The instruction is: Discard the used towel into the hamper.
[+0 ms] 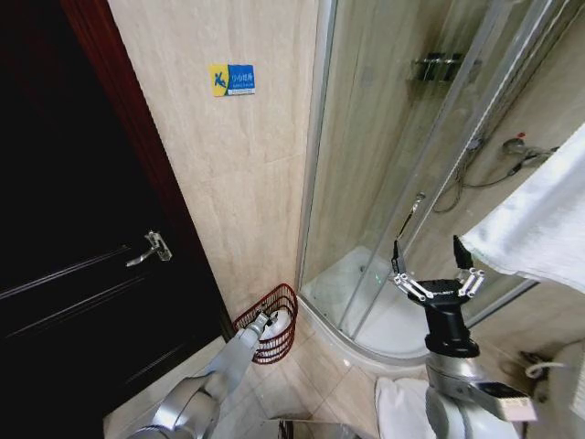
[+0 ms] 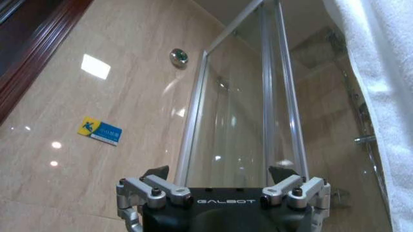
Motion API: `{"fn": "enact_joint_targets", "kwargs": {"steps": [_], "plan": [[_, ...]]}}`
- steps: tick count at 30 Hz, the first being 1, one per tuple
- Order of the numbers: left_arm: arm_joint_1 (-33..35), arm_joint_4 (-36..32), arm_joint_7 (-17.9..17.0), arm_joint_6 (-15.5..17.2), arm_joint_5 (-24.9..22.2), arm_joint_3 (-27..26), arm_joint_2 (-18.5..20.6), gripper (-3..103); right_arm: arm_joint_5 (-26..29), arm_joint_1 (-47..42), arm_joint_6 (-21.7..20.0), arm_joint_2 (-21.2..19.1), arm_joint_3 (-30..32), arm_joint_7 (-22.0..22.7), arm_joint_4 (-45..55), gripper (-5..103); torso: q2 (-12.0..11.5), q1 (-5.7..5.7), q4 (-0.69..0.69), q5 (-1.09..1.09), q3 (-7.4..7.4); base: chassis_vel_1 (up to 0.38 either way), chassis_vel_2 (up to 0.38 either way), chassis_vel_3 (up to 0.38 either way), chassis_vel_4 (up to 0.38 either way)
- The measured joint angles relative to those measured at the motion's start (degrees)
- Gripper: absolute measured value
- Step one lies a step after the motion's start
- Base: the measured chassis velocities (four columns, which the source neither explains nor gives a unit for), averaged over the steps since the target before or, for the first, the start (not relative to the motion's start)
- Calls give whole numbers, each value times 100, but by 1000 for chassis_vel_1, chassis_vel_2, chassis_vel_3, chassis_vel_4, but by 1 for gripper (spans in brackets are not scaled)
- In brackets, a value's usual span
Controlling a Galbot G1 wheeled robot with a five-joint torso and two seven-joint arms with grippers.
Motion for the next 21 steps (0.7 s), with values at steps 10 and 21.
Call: {"fn": "enact_joint_targets", "kwargs": {"steps": [10, 21], "plan": [[91, -28, 62, -54, -2, -120, -19, 100, 50, -27, 2, -2, -7, 9, -2, 100, 0, 0, 0, 0, 0, 0, 0, 0, 0], [259, -97, 216, -150, 7, -499, -123, 100, 59, -171, 44, -12, 32, 0, 45, 100, 0, 0, 0, 0, 0, 0, 0, 0, 0]]}}
